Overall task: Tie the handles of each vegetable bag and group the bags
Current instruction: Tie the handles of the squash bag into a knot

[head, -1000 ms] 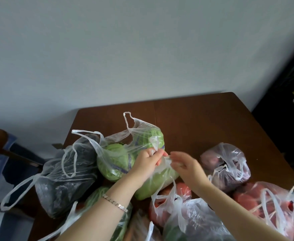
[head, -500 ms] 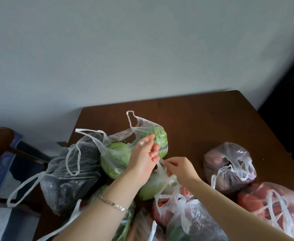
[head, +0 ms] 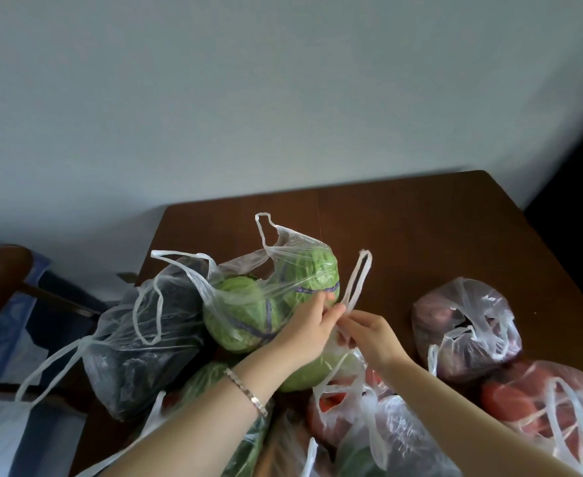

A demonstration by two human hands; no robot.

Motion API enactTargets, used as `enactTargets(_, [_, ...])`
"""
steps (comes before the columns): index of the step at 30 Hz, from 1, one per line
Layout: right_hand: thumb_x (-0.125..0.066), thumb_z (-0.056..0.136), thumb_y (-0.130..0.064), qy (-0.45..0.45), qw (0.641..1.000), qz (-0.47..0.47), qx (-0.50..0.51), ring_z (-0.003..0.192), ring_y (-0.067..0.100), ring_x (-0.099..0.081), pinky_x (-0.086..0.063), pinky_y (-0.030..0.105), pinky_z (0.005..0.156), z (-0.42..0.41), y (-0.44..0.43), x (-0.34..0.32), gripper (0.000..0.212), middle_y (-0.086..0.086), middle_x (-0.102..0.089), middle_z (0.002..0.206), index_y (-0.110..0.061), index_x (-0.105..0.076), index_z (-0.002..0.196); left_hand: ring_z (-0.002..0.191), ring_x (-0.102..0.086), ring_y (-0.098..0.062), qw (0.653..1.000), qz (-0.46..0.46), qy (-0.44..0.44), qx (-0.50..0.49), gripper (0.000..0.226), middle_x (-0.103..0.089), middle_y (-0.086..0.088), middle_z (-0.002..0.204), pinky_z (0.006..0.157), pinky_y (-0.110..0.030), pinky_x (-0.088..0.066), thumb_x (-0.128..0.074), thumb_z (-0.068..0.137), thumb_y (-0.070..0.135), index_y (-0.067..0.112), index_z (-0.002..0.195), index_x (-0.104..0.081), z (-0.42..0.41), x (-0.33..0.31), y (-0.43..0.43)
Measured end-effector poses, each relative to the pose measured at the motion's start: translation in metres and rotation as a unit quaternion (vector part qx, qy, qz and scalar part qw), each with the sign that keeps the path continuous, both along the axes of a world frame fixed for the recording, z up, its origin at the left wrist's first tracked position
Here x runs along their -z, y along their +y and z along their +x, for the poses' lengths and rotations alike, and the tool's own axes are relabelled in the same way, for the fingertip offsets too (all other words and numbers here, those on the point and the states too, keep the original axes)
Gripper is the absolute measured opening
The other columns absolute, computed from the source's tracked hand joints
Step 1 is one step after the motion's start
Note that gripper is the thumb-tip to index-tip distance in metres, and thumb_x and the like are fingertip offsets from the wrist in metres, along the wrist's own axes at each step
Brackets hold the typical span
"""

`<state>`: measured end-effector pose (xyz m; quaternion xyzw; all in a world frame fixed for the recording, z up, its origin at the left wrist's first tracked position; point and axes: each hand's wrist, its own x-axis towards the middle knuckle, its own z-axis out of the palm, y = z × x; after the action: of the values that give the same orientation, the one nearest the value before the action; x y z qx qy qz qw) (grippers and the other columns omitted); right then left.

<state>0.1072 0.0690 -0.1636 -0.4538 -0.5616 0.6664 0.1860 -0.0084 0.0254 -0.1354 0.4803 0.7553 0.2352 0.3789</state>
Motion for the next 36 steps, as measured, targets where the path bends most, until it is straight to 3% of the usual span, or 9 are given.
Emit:
enactTargets(3, [-0.054, 0.089, -0.009, 0.006, 0.999, 0.007, 0.038, 0.058, 0.014, -0.049, -0.041, 0.024, 0.061, 0.0, 0.001, 0.002, 0.035, 0.002, -0.056, 0.056, -0.018, -0.066, 0.057, 0.096, -0.057, -0.016, 0.996, 0.058, 0.071, 0.023, 0.034, -0.059, -0.006, 0.102, 0.082, -0.021, -0.041, -0.04, 0.097, 0.029, 0.005, 0.11, -0.06, 0.001, 0.006, -0.007])
enactTargets(8, [-0.057, 0.088, -0.013, 0.012, 0.988, -0.032, 0.151, 0.067, 0.025, -0.059, -0.051, 0.04, 0.073, 0.005, -0.003, 0.015, 0.027, 0.013, -0.063, 0.063, -0.004, -0.068, 0.066, 0.073, -0.051, 0.0, 0.998, 0.062, -0.026, -0.017, 0.021, -0.054, 0.008, 0.082, 0.068, 0.0, -0.039, -0.055, 0.091, 0.01, -0.001, 0.103, -0.067, 0.003, 0.021, -0.018])
enactTargets(12, [-0.06, 0.087, -0.014, -0.019, 0.982, -0.052, 0.18, 0.062, 0.026, -0.054, -0.048, 0.036, 0.066, 0.002, -0.006, 0.02, 0.028, 0.015, -0.059, 0.06, 0.001, -0.065, 0.064, 0.079, -0.055, -0.007, 0.994, 0.036, -0.057, -0.08, 0.021, -0.057, 0.004, 0.084, 0.074, -0.013, -0.041, -0.065, 0.084, 0.023, 0.006, 0.096, -0.067, 0.012, 0.032, -0.017])
enactTargets(15, [-0.067, 0.082, -0.018, -0.07, 0.987, -0.009, 0.144, 0.06, 0.022, -0.055, -0.048, 0.037, 0.062, 0.002, 0.001, 0.018, 0.018, 0.015, -0.063, 0.062, -0.003, -0.069, 0.072, 0.055, -0.048, 0.0, 0.989, -0.01, -0.1, -0.106, 0.015, -0.052, 0.013, 0.051, 0.063, -0.019, -0.039, -0.06, 0.087, 0.025, 0.021, 0.072, -0.058, 0.017, 0.036, -0.016])
enactTargets(19, [-0.075, 0.074, -0.02, -0.071, 0.99, -0.004, 0.124, 0.061, 0.017, -0.062, -0.052, 0.031, 0.061, 0.008, 0.004, 0.009, 0.035, 0.006, -0.069, 0.075, -0.012, -0.052, 0.1, 0.072, -0.056, -0.013, 0.974, -0.073, -0.143, -0.157, 0.025, -0.061, 0.003, 0.074, 0.072, -0.026, -0.045, -0.055, 0.089, 0.036, 0.012, 0.094, -0.063, 0.016, 0.037, -0.012])
enactTargets(22, [-0.076, 0.073, -0.014, -0.068, 0.995, 0.049, 0.052, 0.067, 0.011, -0.06, -0.049, 0.019, 0.063, 0.015, -0.001, 0.007, 0.054, 0.0, -0.064, 0.081, -0.025, -0.041, 0.112, 0.063, -0.052, -0.008, 0.964, -0.109, -0.165, -0.176, 0.035, -0.056, 0.002, 0.07, 0.057, -0.018, -0.041, -0.052, 0.092, 0.036, 0.006, 0.108, -0.06, 0.01, 0.033, -0.013])
enactTargets(26, [-0.064, 0.076, 0.004, -0.12, 0.966, 0.218, -0.068, 0.065, 0.003, -0.049, -0.043, 0.007, 0.062, 0.02, -0.009, 0.007, 0.057, -0.002, -0.051, 0.093, -0.02, -0.045, 0.124, 0.058, -0.049, -0.005, 0.975, -0.11, -0.148, -0.121, 0.031, -0.052, 0.004, 0.064, 0.055, -0.017, -0.039, -0.045, 0.095, 0.034, 0.009, 0.087, -0.062, 0.006, 0.031, -0.017])
enactTargets(29, [-0.068, 0.076, 0.0, -0.136, 0.943, 0.284, -0.111, 0.071, 0.002, -0.045, -0.04, 0.001, 0.065, 0.018, -0.012, 0.008, 0.062, -0.002, -0.039, 0.105, -0.019, -0.044, 0.13, 0.061, -0.049, -0.006, 0.983, -0.095, -0.115, -0.103, 0.031, -0.051, 0.004, 0.064, 0.06, -0.019, -0.039, -0.041, 0.097, 0.032, 0.013, 0.075, -0.053, 0.008, 0.028, -0.017])
enactTargets(36, [-0.052, 0.091, -0.013, -0.139, 0.942, 0.269, -0.148, 0.064, 0.007, -0.052, -0.044, 0.005, 0.051, 0.018, -0.017, 0.005, 0.024, -0.004, -0.049, 0.08, -0.005, -0.047, 0.113, 0.066, -0.049, -0.003, 1.0, -0.006, -0.013, 0.006, 0.027, -0.049, 0.004, 0.076, 0.059, -0.007, -0.038, -0.041, 0.097, 0.031, 0.014, 0.082, -0.056, 0.004, 0.014, -0.032])
